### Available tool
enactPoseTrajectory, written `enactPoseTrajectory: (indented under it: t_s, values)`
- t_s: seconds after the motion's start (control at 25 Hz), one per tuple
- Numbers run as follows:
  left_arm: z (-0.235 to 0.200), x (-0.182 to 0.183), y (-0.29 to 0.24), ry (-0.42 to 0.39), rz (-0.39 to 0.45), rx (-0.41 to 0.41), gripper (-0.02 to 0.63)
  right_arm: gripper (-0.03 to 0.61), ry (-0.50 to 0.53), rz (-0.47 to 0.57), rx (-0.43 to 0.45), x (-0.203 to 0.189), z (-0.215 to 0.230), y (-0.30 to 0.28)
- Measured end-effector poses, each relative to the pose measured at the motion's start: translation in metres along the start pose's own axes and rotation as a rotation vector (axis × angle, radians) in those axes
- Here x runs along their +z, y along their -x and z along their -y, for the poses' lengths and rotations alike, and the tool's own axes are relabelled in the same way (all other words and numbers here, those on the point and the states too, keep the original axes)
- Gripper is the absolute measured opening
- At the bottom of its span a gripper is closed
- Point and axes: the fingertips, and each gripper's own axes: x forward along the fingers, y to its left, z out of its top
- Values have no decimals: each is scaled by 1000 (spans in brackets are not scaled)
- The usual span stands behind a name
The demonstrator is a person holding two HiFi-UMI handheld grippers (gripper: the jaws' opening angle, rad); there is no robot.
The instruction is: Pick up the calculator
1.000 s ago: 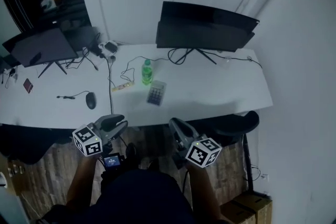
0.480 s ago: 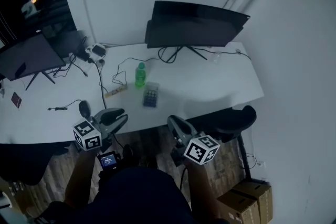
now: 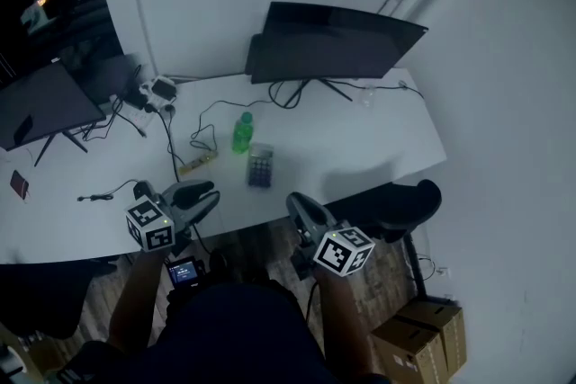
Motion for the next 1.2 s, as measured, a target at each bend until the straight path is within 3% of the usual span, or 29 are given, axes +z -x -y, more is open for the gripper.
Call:
enactPoseTrajectory:
  t_s: [0.44, 1.2]
  values:
    - [-20, 0, -6, 18, -1, -23, 104, 18, -1, -28, -30, -3, 9, -25]
    - [-76, -12, -45, 109, -30, 118, 109, 29, -85, -145, -3, -1, 102, -100]
